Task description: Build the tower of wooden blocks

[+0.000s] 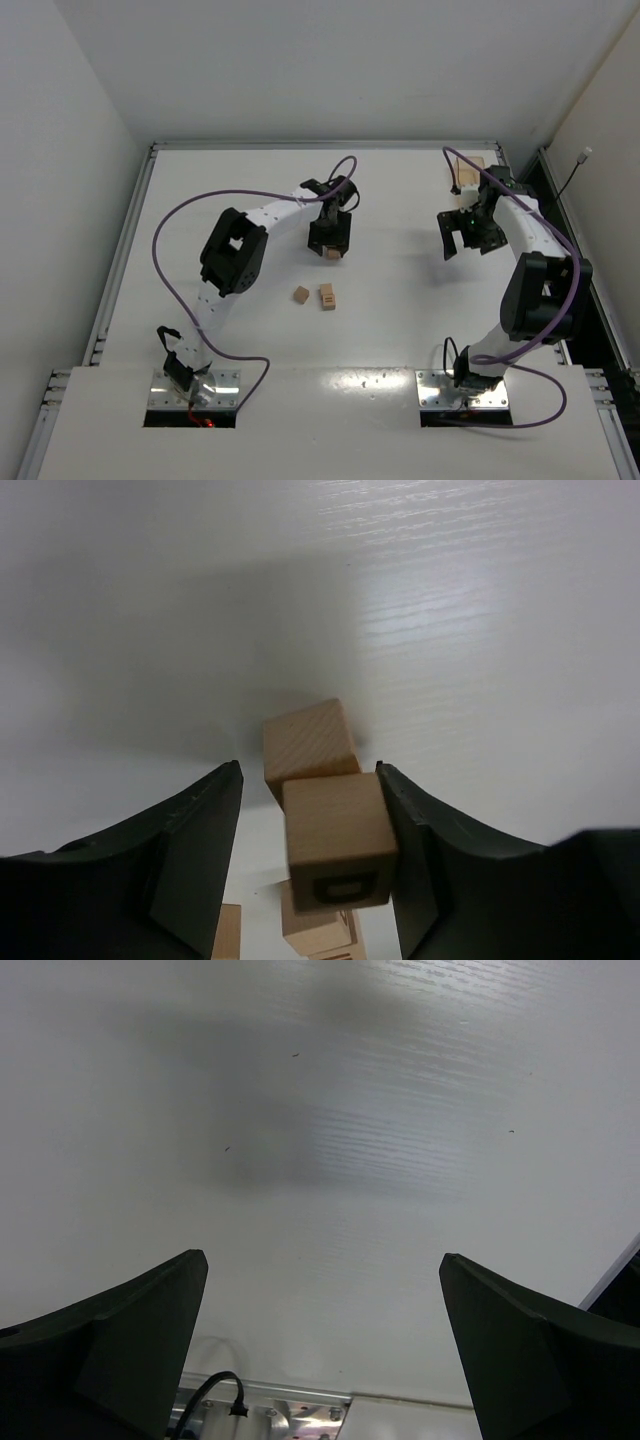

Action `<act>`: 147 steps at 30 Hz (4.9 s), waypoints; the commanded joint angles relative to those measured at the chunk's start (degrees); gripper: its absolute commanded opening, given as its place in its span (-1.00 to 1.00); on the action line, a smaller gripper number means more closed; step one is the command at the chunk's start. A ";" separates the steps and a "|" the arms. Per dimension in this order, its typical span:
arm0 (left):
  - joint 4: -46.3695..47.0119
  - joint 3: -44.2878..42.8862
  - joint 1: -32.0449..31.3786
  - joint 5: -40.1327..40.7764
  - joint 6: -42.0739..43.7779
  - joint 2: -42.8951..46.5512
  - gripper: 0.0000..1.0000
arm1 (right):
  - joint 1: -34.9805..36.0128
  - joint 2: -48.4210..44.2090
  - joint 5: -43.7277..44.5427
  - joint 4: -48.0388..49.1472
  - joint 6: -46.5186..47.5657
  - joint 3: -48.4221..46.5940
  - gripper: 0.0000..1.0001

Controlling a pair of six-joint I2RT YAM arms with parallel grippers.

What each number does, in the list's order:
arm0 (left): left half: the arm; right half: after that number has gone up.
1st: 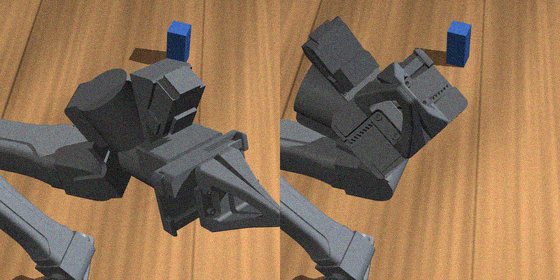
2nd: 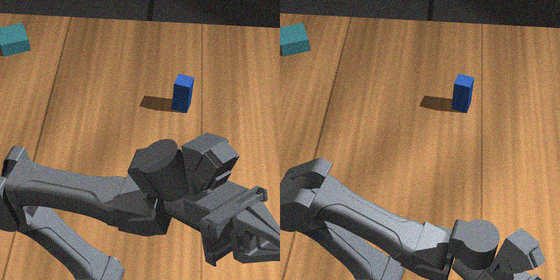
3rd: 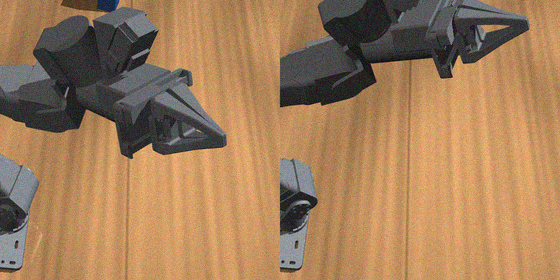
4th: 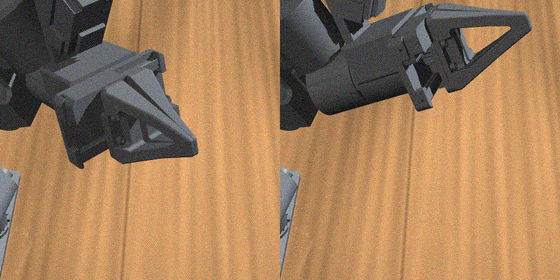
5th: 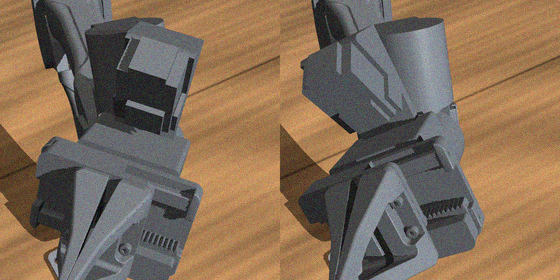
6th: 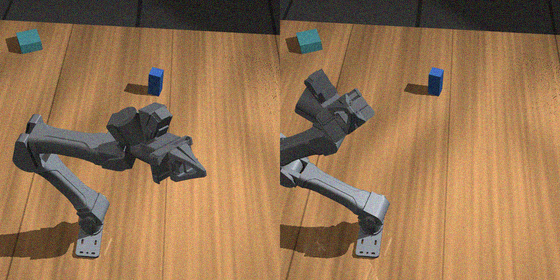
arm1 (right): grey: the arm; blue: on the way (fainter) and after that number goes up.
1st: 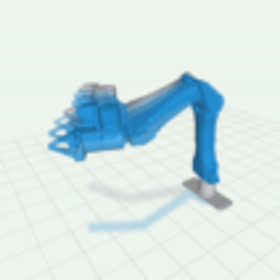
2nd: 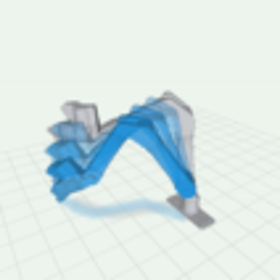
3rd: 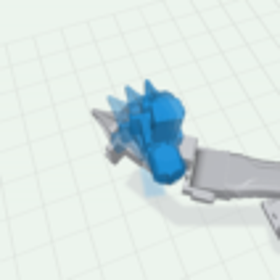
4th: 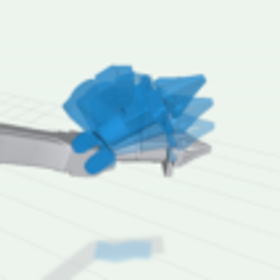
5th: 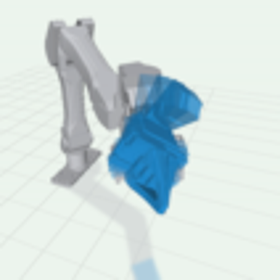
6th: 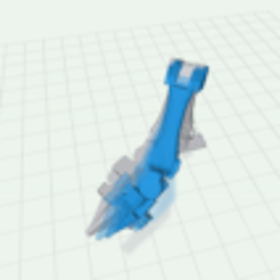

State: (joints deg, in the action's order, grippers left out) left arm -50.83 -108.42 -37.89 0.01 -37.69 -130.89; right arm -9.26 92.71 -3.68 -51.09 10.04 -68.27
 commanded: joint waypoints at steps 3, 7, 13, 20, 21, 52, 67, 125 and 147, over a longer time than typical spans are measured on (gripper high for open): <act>0.64 -1.00 0.45 -0.80 0.34 -1.55 -0.07 | -0.15 0.55 -1.15 0.64 -0.38 -2.48 1.00; 0.64 -1.00 0.45 -1.33 0.34 -2.08 -0.36 | -0.15 0.55 -1.15 0.64 0.15 -2.48 1.00; 1.17 -1.53 0.45 -1.86 0.87 -2.09 -0.06 | -0.15 0.55 -1.15 0.64 0.15 -2.48 1.00; 1.17 -2.15 0.45 -1.33 1.39 -1.04 0.74 | -0.15 0.55 -1.15 0.11 0.15 -2.48 1.00; 1.17 -2.15 0.45 -0.72 1.39 -0.51 0.74 | 0.37 0.55 -1.15 0.11 0.76 -2.48 1.00; 0.74 3.65 48.78 -0.71 15.71 25.86 0.89 | 56.45 15.48 -6.96 8.38 7.27 -23.30 0.50; 2.66 10.69 55.29 -2.74 17.65 24.98 0.89 | 62.69 26.20 -0.10 9.87 3.15 -27.45 0.41; 6.62 15.52 48.52 3.50 12.03 21.91 0.89 | 43.64 21.02 2.72 -11.30 -23.91 -47.13 -1.00; 7.85 17.37 48.52 4.03 12.03 23.49 0.89 | 42.04 29.64 -0.54 -14.74 -32.54 -48.80 -1.00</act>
State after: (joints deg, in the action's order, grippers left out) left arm -44.07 -91.33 10.81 3.38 -24.71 -110.78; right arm 31.97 122.30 -4.47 -66.17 -20.69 -116.29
